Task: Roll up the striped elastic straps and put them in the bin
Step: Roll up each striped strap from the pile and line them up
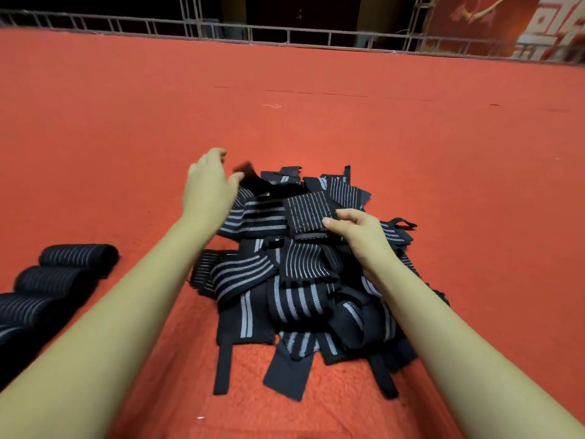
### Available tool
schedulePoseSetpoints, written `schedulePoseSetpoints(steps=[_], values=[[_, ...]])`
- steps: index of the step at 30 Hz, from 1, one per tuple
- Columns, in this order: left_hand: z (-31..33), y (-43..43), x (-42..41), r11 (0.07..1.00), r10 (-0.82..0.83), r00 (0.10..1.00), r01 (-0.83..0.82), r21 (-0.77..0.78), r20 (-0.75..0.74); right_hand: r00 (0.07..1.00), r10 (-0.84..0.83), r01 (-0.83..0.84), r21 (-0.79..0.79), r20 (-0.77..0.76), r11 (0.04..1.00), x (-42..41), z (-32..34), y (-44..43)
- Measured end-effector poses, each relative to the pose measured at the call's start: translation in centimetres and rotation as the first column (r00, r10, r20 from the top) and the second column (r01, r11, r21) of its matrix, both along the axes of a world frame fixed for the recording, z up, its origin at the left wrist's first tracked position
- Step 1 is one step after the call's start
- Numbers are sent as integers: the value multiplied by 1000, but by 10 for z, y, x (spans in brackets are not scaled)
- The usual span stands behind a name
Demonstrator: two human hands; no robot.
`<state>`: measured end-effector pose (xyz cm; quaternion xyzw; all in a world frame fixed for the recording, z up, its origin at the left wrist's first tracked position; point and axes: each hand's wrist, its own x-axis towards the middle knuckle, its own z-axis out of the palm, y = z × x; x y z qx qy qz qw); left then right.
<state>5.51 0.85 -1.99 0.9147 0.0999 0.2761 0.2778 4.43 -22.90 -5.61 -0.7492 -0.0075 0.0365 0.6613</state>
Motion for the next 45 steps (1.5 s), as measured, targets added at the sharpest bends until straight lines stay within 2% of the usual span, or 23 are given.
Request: schedulePoseSetpoints(steps=[2, 4, 5, 7, 12, 14, 16, 18, 19, 22, 26, 30, 33, 37, 40, 43, 45], values=[[-2, -12, -9, 988, -133, 988, 125, 91, 81, 999, -9, 7, 64, 39, 998, -1, 7, 3], [-8, -31, -21, 929, -359, 922, 337, 156, 143, 998, 3, -10, 122, 61, 992, -3, 15, 5], [-13, -40, -25, 888, -444, 889, 420, 186, 113, 997, 24, -34, 150, 70, 988, -4, 18, 6], [-22, -55, -28, 843, -512, 858, 498, 206, 21, 991, 74, -94, 195, 111, 976, -6, 24, 6], [-20, -61, -31, 905, -426, 899, 424, 45, 102, 971, 105, -118, 50, 214, 992, -15, 33, 2], [-14, -61, -36, 908, -418, 905, 418, 13, 82, 972, 101, -102, -3, 210, 995, -16, 32, 2], [-10, -64, -44, 897, -443, 895, 443, 12, 56, 987, 84, -94, 68, 134, 993, -20, 31, 4], [-8, -67, -52, 885, -464, 884, 465, 1, 48, 991, 126, -133, 198, 46, 971, -28, 32, 10], [-7, -68, -56, 882, -471, 881, 472, -3, 40, 986, 164, -169, 213, 44, 962, -34, 33, 13], [-2, -71, -68, 871, -491, 871, 491, -5, 21, 969, 222, -238, 178, 103, 955, -53, 37, 19], [6, -69, -85, 892, -449, 893, 450, -35, 33, 988, 113, -135, 238, 104, 962, -68, 45, 17], [13, -67, -103, 917, -394, 919, 395, -48, 28, 992, 24, -43, 145, 125, 989, -81, 54, 12], [23, -65, -118, 924, -369, 928, 373, -82, 55, 984, 0, -32, 177, 176, 984, -94, 67, 8], [40, -63, -136, 917, -385, 919, 391, -75, 83, 964, 46, -98, 191, 263, 977, -110, 88, 5], [63, -66, -150, 877, -458, 877, 473, -90, 143, 940, 129, -171, 111, 315, 979, -124, 112, 6], [92, -71, -165, 811, -566, 813, 579, -81, 137, 884, 177, -208, 25, 433, 978, -140, 138, 7], [110, -71, -173, 822, -553, 816, 568, -54, 168, 851, 174, -195, -8, 495, 981, -149, 152, 7]])
